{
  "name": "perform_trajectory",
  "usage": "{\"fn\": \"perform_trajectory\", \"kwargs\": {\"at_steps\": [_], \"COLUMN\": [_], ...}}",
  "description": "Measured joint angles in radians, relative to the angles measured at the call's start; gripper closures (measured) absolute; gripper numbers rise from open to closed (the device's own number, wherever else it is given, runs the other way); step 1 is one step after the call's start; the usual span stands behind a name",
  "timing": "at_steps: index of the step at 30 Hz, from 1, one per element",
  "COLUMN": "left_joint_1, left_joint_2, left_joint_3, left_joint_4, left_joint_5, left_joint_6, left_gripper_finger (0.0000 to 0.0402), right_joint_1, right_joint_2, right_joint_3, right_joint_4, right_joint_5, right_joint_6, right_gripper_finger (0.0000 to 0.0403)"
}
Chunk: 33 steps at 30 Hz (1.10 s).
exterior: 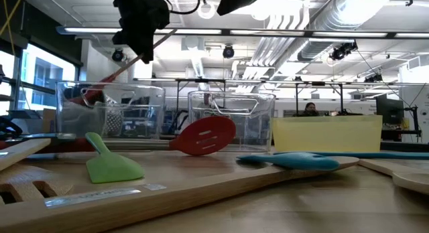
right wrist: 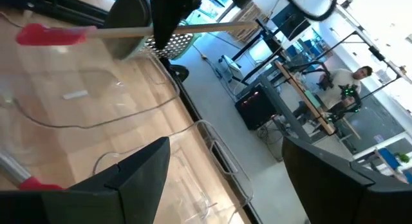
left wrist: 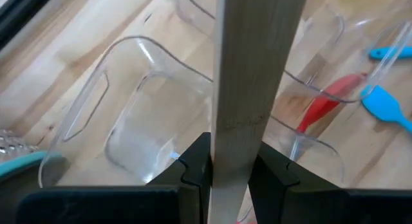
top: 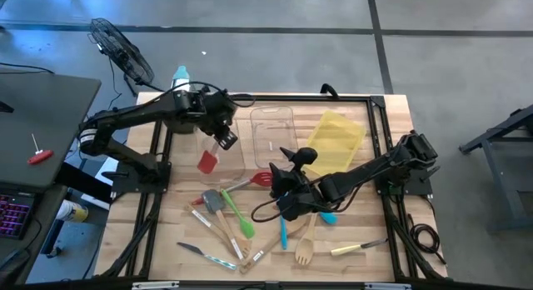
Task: Pick & Place Kitchen Items
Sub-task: Put the orange spatula into the left transparent bin
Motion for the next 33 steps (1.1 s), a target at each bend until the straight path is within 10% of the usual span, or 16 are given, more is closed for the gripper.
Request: {"fn": "perform_trajectory", "kwargs": {"at_steps": [33], "left_joint_1": [-0.079], "left_joint_2": [-0.078], "left_joint_3": [0.055], "left_joint_4": [0.034], "left_joint_5": [-0.109], "left_joint_6": [-0.038], "left_gripper_finger": [0.0335], "right_joint_1": [-0.036], "right_joint_2": [0.0], "right_joint_3": [0.0], "right_joint_4": [-0.009], "right_joint_5": [-0.037], "right_joint_6": [0.007], "right_gripper_finger": [0.011]}}
